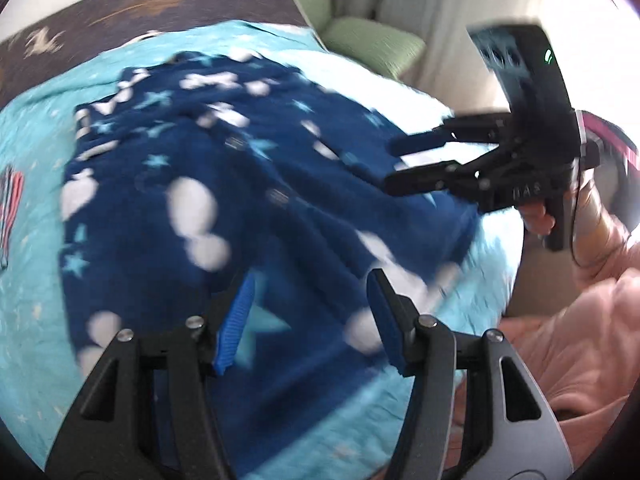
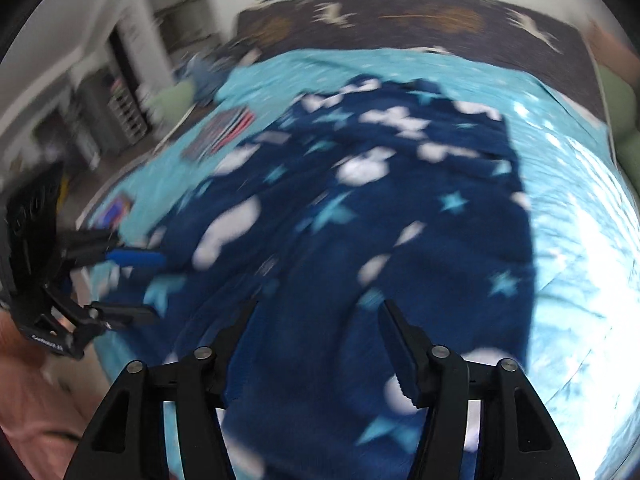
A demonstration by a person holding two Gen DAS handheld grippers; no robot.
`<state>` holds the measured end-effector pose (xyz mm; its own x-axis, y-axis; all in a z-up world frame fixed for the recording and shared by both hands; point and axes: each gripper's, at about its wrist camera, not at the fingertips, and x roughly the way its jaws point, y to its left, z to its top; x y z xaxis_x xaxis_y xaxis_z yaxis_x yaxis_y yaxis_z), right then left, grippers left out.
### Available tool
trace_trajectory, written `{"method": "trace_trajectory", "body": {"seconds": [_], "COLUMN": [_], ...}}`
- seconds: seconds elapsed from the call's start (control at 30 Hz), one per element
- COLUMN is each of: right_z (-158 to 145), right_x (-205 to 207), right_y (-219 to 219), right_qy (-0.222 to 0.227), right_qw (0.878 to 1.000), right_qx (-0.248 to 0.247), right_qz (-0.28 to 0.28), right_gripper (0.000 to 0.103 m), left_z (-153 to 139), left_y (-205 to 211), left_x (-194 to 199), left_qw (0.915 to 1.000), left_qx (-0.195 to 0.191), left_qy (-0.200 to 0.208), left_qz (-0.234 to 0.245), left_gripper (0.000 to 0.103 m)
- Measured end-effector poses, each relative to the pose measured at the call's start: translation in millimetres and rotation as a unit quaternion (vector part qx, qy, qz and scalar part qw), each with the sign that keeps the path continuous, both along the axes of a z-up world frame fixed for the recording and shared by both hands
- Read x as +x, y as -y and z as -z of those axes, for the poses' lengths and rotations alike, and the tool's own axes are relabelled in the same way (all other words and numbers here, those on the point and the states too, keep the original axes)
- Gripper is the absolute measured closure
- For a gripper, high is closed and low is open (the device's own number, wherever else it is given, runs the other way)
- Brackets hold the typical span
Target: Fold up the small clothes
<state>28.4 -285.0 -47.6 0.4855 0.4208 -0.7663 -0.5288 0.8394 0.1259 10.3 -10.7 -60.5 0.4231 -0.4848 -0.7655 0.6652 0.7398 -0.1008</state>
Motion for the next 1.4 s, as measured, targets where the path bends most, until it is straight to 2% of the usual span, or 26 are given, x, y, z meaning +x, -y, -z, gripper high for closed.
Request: {"method": "trace_trajectory", "body": {"seconds": [0.07, 0.2, 0.27, 0.3, 0.37, 0.4, 0.5, 0.6, 0.73, 0.8, 0.87, 0.9, 0.93, 0.97, 1.0, 1.03, 1.17, 1.2, 1.23, 1.27, 1.3, 1.33, 1.4], "right_z": [9, 27, 33, 34, 35, 35, 33, 37, 46, 51, 53, 52, 51, 49, 46, 44, 35, 33, 32, 30, 28, 26, 20], "right_x": [-26, -68, -79, -80, -79, -77, -80, -80, -78, -74, -71, -69, -67, -66, -64, -61, -49, -48, -47, -47, -49, -51, -56], "right_y": [-12, -25, -25, -25, -21, -19, -21, -31, -45, -48, -49, -48, -46, -44, -41, -37, -19, -15, -12, -10, -9, -9, -9], "right_qy": [0.012, 0.030, 0.034, 0.034, 0.028, 0.027, 0.036, 0.046, 0.057, 0.059, 0.065, 0.067, 0.068, 0.067, 0.065, 0.062, 0.037, 0.030, 0.026, 0.022, 0.019, 0.015, 0.017], "right_qw": [0.999, 0.995, 0.994, 0.994, 0.996, 0.996, 0.996, 0.993, 0.988, 0.987, 0.988, 0.989, 0.991, 0.992, 0.994, 0.995, 0.999, 0.999, 0.999, 0.999, 0.999, 0.998, 0.996], "right_qx": [-0.021, -0.047, -0.060, -0.062, -0.052, -0.048, -0.051, -0.074, -0.101, -0.109, -0.110, -0.104, -0.094, -0.082, -0.071, -0.060, 0.003, 0.014, 0.025, 0.037, 0.048, 0.060, 0.082], "right_qz": [-0.026, -0.079, -0.083, -0.080, -0.070, -0.065, -0.066, -0.084, -0.103, -0.102, -0.090, -0.082, -0.074, -0.066, -0.058, -0.048, -0.014, -0.011, -0.009, -0.009, -0.013, -0.020, -0.037], "right_gripper": [0.042, 0.041, 0.041, 0.041, 0.041, 0.041, 0.041, 0.041, 0.041, 0.041, 0.042, 0.045, 0.055, 0.063, 0.074, 0.079, 0.083, 0.083, 0.083, 0.084, 0.084, 0.084, 0.084], "left_z": [7, 21, 31, 34, 33, 31, 26, 20, 15, 17, 22, 24, 26, 28, 29, 30, 34, 35, 36, 35, 32, 24, 6], "left_y": [11, 23, 28, 27, 18, 13, -8, -20, -24, -22, -19, -18, -17, -15, -13, -9, 0, 1, 2, 0, -5, -13, -24], "left_x": [-14, -24, -25, -23, -19, -16, -10, -8, -9, -13, -20, -22, -25, -26, -27, -27, -23, -20, -16, -13, -10, -8, -7], "left_qw": [0.9999, 0.9993, 0.9995, 0.9995, 0.9995, 0.9990, 0.9954, 0.9934, 0.9922, 0.9930, 0.9939, 0.9941, 0.9944, 0.9949, 0.9953, 0.9955, 0.9959, 0.9959, 0.9952, 0.9946, 0.9936, 0.9911, 0.9875], "left_qx": [0.009, 0.001, 0.025, 0.024, -0.003, -0.014, -0.060, -0.075, -0.088, -0.084, -0.075, -0.071, -0.068, -0.065, -0.061, -0.058, -0.041, -0.033, -0.021, -0.023, -0.042, -0.072, -0.109], "left_qy": [0.000, -0.028, -0.015, -0.020, -0.030, -0.035, -0.058, -0.051, -0.049, -0.048, -0.051, -0.052, -0.051, -0.048, -0.046, -0.043, -0.028, -0.024, -0.018, -0.022, -0.034, -0.044, -0.034], "left_qz": [0.012, 0.024, 0.013, 0.006, -0.012, -0.024, -0.049, -0.070, -0.074, -0.068, -0.063, -0.063, -0.063, -0.061, -0.060, -0.062, -0.075, -0.081, -0.094, -0.099, -0.099, -0.103, -0.109], "left_gripper": [0.043, 0.042, 0.042, 0.044, 0.055, 0.068, 0.088, 0.092, 0.092, 0.088, 0.066, 0.050, 0.045, 0.045, 0.044, 0.042, 0.041, 0.050, 0.073, 0.081, 0.090, 0.091, 0.092]}}
